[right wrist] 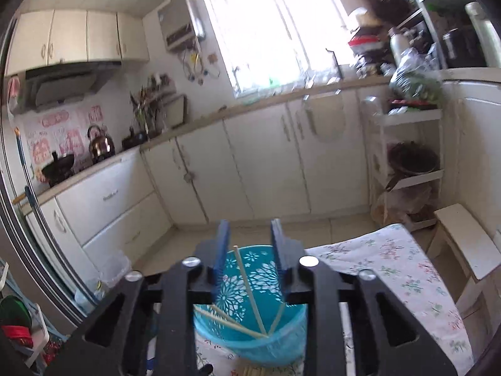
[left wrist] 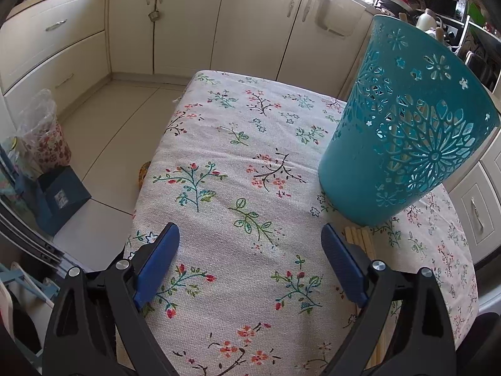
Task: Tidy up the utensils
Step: 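Lift the held chopstick over the teal bin with the right gripper and release it, then lower the right gripper to the chopstick bundle and grasp one chopstick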
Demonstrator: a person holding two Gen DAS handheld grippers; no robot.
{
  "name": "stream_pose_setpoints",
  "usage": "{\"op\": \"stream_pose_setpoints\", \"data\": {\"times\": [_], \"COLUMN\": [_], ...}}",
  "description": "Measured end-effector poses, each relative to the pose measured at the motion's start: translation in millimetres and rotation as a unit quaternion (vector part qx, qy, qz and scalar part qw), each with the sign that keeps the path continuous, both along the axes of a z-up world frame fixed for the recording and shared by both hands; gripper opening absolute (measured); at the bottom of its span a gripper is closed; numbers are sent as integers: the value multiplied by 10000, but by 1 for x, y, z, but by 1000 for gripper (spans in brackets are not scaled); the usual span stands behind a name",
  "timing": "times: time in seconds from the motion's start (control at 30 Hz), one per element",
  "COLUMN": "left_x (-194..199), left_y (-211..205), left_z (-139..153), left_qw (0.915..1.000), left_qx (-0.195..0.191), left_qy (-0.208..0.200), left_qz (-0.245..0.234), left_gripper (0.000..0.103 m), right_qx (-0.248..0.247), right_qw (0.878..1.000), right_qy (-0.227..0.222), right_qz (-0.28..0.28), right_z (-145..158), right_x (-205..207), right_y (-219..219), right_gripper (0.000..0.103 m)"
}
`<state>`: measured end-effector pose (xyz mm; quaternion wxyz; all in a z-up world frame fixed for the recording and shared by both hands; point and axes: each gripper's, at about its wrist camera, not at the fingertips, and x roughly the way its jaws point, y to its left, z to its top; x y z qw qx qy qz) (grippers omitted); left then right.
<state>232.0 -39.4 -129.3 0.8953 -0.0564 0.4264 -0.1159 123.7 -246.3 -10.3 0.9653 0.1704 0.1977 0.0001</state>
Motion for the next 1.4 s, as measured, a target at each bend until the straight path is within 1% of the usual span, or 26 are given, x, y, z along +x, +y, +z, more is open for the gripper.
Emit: {"op": "stream_pose_setpoints", "data": {"times": [0.07, 0.1, 0.13, 0.23, 0.27, 0.3, 0.33, 0.37, 0.4, 0.5, 0.57, 0.7, 0.83, 0.9, 1.1, 1.17, 1.23, 1.27, 1.33, 1.4], "left_x": [0, 0, 0, 0, 0, -1, -1, -1, -1, -3, -3, -3, -2, -2, -2, -2, -3, -3, -5, -8], "left_y": [0, 0, 0, 0, 0, 0, 0, 0, 0, 0, 0, 1, 2, 2, 2, 2, 0, -1, -5, -17], "left_z": [0, 0, 0, -1, -1, -1, -1, -1, -1, -1, -1, -1, -1, -1, -1, -1, -1, 0, 0, 1], "left_qw": [10000, 10000, 10000, 10000, 10000, 10000, 10000, 10000, 10000, 10000, 10000, 10000, 10000, 10000, 10000, 10000, 9999, 9998, 9994, 9977], "left_qx": [4, 11, 13, 17, 16, 17, 16, 16, 19, 7, 8, -17, -46, -40, -48, -50, -73, -82, -66, 167], "left_qy": [2, 3, 4, 7, 7, 8, 12, 14, 15, 16, 19, 19, 17, 18, 19, 20, 16, 11, 2, 40], "left_qz": [0, -3, -6, -8, -10, -16, -29, -40, -49, -51, -35, -38, -42, -43, -46, -56, -119, -170, -348, -652], "left_gripper": [88, 88, 89, 90, 90, 90, 91, 91, 92, 92, 93, 93, 93, 93, 94, 94, 94, 94, 94, 94], "right_qx": [-44, -75, -124, -119, -27, 74, 99, 103, 119, 15, -25, -4, -147, -177, -611, -740, -836, -835, -574, -312], "right_qw": [9999, 9999, 9993, 9931, 9875, 9809, 9769, 9697, 9653, 9615, 9617, 9568, 9522, 9524, 9483, 9456, 9432, 9430, 9464, 9494], "right_qy": [-12, 102, 345, 1160, 1566, 1915, 2099, 2379, 2518, 2611, 2597, 2759, 2888, 2873, 2892, 2947, 3020, 3052, 3064, 3042], "right_qz": [-104, -112, -90, 85, 192, 327, 390, 539, 679, 859, 881, 914, 981, 1005, 1152, 1161, 1106, 1033, 842, 714], "right_z": [-6, -14, -30, -76, -98, -118, -128, -140, -145, -145, -146, -154, -165, -166, -165, -163, -161, -160, -160, -162], "right_x": [-29, -41, -54, -67, -69, -68, -67, -62, -57, -47, -43, -27, -22, -24, -25, -26, -29, -32, -40, -44], "right_y": [1, 2, 4, 12, 14, 17, 19, 24, 27, 37, 42, 49, 56, 58, 63, 60, 53, 46, 26, 12], "right_gripper": [39, 39, 39, 39, 31, 28, 27, 25, 23, 23, 23, 21, 20, 20, 19, 9, 8, 8, 8, 8]}}
